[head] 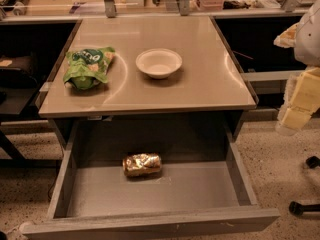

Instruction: Pick orange can from top drawer and place on counter

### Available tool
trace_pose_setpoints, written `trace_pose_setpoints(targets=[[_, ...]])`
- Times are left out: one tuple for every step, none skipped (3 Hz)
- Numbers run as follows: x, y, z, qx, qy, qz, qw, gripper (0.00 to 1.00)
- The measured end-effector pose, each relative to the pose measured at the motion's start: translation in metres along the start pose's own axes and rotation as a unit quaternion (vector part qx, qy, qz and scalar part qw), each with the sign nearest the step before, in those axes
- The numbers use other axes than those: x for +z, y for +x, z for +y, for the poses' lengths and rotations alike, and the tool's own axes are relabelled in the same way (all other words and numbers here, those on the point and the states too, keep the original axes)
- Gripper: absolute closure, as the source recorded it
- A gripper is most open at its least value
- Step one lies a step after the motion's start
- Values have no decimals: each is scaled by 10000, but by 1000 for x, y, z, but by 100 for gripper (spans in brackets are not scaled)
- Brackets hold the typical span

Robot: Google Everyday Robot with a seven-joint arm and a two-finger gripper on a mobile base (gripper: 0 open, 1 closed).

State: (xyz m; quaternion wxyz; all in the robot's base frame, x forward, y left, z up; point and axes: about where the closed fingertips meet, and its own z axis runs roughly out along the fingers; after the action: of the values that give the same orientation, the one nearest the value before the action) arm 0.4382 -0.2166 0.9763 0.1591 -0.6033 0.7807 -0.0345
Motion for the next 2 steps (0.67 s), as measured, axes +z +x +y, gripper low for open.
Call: trace_pose_setpoints(targets=[[0,0,0,0,0,0,10000,0],[0,1,0,48,60,-71,9999,0]])
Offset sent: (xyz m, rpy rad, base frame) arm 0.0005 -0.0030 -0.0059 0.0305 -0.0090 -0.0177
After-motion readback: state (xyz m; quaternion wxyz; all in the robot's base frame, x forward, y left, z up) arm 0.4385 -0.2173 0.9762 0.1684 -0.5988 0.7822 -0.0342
